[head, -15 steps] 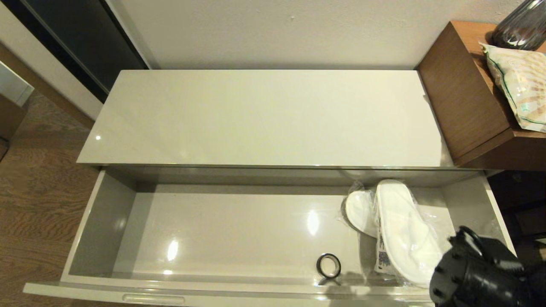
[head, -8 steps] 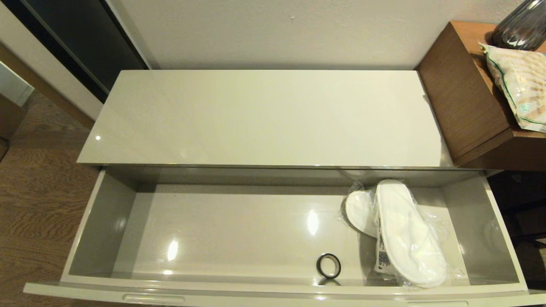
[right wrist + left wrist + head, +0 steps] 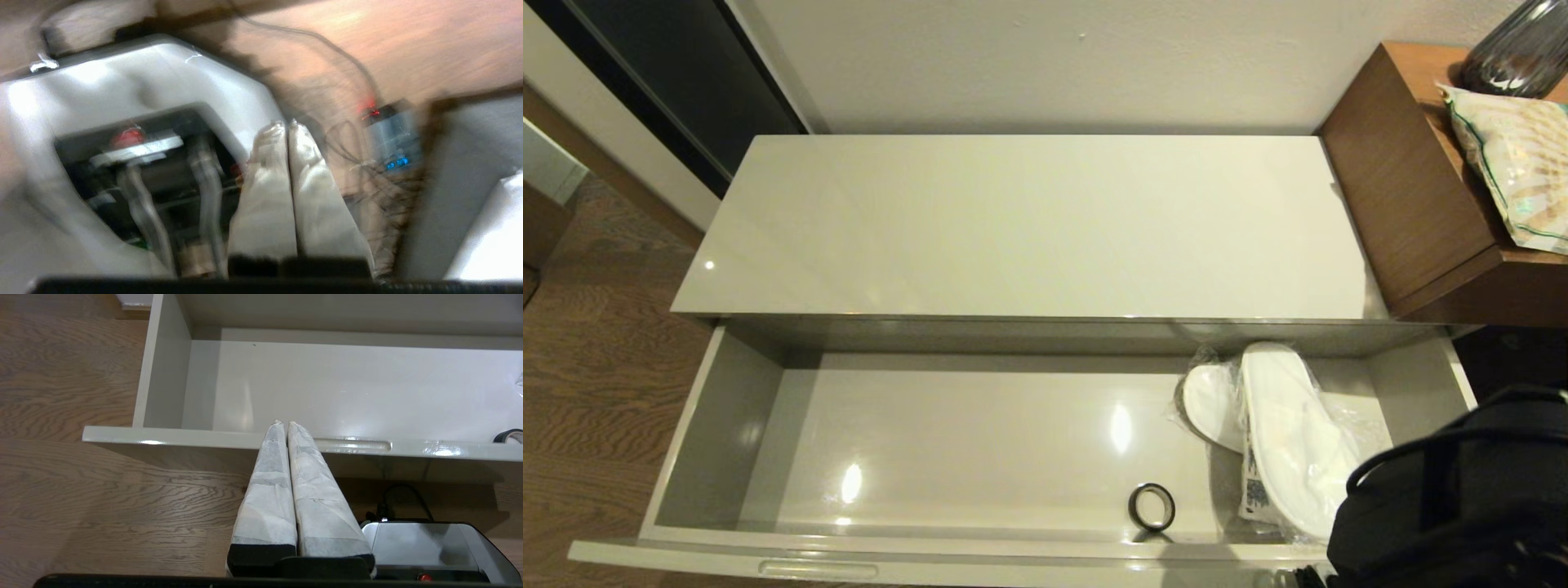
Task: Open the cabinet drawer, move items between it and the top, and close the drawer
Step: Close the drawer
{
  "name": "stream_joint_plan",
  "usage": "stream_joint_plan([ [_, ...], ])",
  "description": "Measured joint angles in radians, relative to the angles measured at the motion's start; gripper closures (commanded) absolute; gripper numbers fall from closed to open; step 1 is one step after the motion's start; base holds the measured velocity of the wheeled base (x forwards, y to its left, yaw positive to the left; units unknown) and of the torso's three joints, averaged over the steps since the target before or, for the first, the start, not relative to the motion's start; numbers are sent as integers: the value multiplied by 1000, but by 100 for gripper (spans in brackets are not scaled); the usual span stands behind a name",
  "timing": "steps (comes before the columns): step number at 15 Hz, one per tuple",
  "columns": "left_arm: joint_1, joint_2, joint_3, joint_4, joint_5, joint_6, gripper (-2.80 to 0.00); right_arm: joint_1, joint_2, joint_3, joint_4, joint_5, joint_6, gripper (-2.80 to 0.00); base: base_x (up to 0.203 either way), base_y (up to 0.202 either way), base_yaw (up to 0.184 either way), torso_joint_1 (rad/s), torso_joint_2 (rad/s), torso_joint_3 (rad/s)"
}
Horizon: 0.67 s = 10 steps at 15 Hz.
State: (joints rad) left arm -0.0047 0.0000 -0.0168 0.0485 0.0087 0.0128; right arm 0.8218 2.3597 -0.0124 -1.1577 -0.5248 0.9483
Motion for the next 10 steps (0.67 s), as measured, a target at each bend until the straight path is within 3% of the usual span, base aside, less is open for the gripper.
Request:
stream_joint_plan([
  [3, 0, 0, 0, 0, 0, 0, 0, -106, 18, 3, -219, -145, -189, 0, 0, 0, 0, 0, 0, 0],
  [7, 0, 0, 0, 0, 0, 0, 0, -124, -199, 3, -190, -257, -385, 0, 0, 0, 0, 0, 0, 0],
  [10, 0, 0, 0, 0, 0, -1, 0, -141, -397, -57, -146, -367, -612, 0, 0, 0, 0, 0, 0, 0],
])
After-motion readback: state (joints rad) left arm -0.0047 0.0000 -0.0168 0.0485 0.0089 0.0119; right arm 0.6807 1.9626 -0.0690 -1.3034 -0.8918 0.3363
